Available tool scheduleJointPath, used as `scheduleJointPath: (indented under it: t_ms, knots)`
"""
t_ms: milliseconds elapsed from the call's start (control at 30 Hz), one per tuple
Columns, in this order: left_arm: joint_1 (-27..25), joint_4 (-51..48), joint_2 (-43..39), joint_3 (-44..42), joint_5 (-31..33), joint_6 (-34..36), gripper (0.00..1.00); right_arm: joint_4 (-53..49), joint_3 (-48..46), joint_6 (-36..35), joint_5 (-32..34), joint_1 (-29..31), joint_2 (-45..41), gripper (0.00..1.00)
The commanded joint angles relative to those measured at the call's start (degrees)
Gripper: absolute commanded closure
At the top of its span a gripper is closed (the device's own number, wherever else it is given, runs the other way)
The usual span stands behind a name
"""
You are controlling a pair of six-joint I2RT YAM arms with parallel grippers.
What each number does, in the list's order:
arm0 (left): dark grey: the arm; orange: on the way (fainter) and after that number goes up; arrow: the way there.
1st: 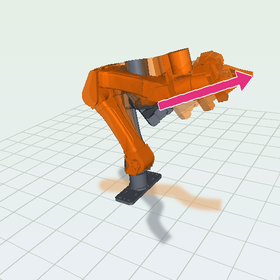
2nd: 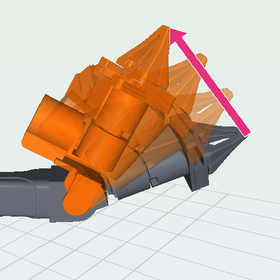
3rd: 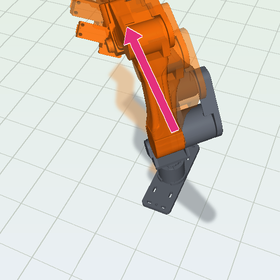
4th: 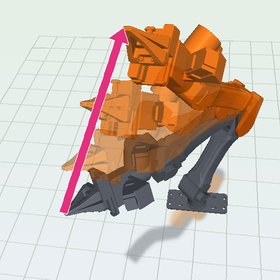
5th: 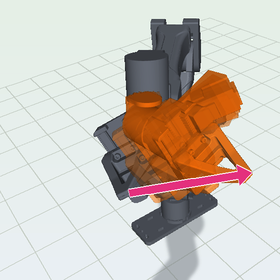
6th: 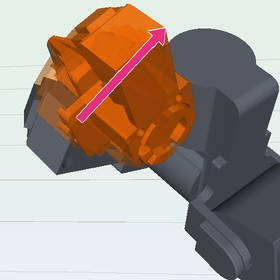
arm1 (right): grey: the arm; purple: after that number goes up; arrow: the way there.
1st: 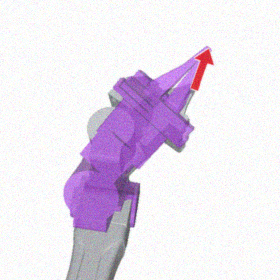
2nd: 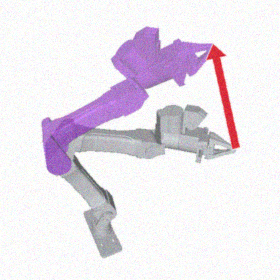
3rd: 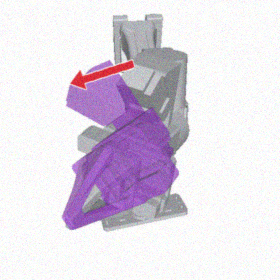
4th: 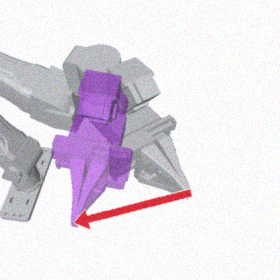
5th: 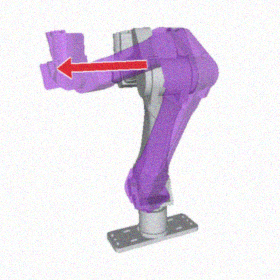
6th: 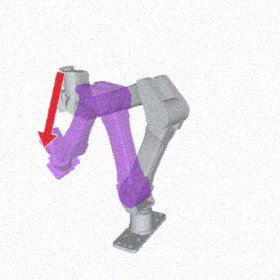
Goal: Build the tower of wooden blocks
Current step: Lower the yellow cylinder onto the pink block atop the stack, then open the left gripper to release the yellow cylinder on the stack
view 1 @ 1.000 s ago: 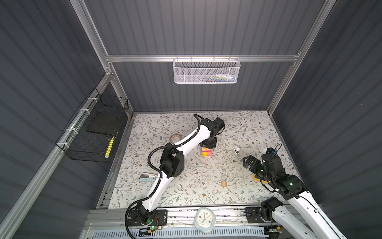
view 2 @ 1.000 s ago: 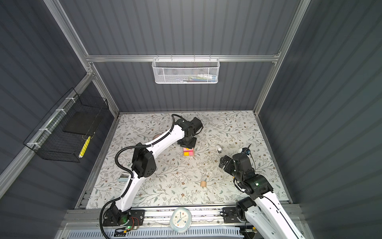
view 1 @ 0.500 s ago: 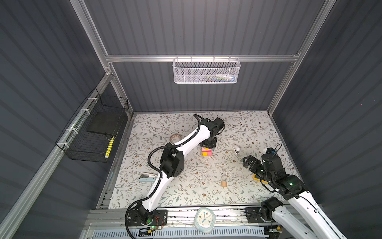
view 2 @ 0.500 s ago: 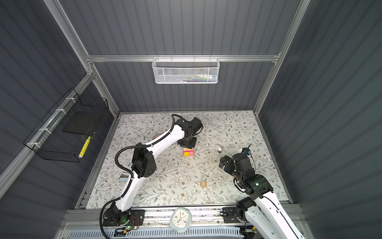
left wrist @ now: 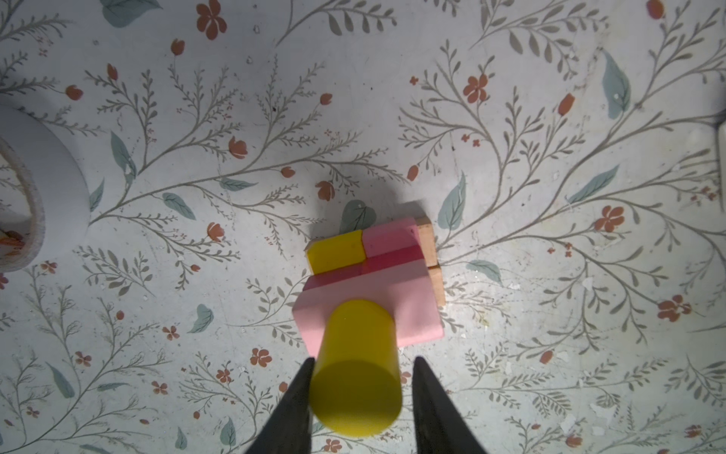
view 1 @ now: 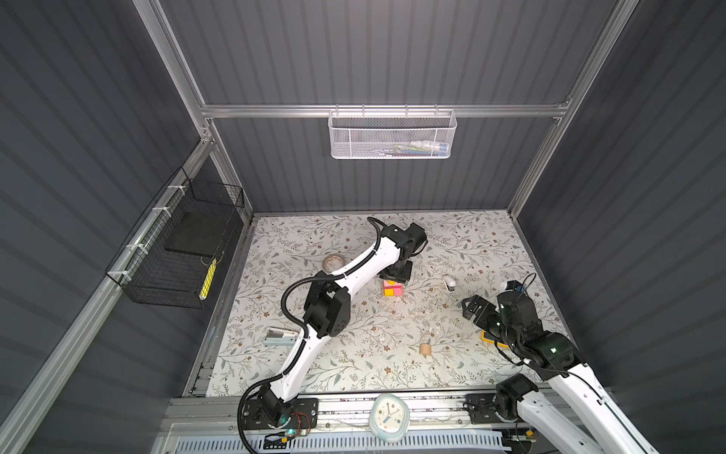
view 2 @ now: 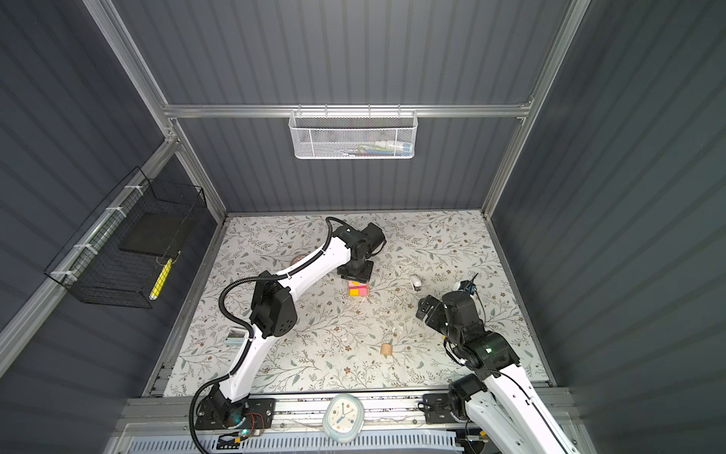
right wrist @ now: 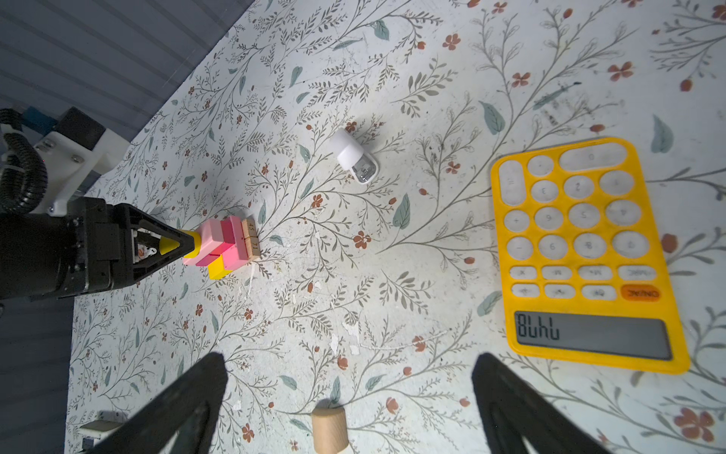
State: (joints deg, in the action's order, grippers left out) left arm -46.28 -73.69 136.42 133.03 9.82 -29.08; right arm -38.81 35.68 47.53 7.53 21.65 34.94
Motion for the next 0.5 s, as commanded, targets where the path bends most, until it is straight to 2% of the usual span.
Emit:
scheduleJointPath:
  t_ms: [0, 167, 467]
  knots:
    - [0.3, -0.3, 1.0, 1.3, -0.5, -0.7, 0.61, -0.6, -0.2, -0.4, 0.9, -0.2, -0.4, 0.01]
    - [0.3, -0.1, 1.1, 1.3, -0.5, -0.7, 0.64, -0.5, -0.3, -0.3, 0.9, -0.2, -0.4, 0.01]
    - [0.5, 0.1, 1.2, 1.1, -0.3, -1.0, 0.63, -0.3, -0.1, -0.4, 0.9, -0.3, -0.2, 0.01]
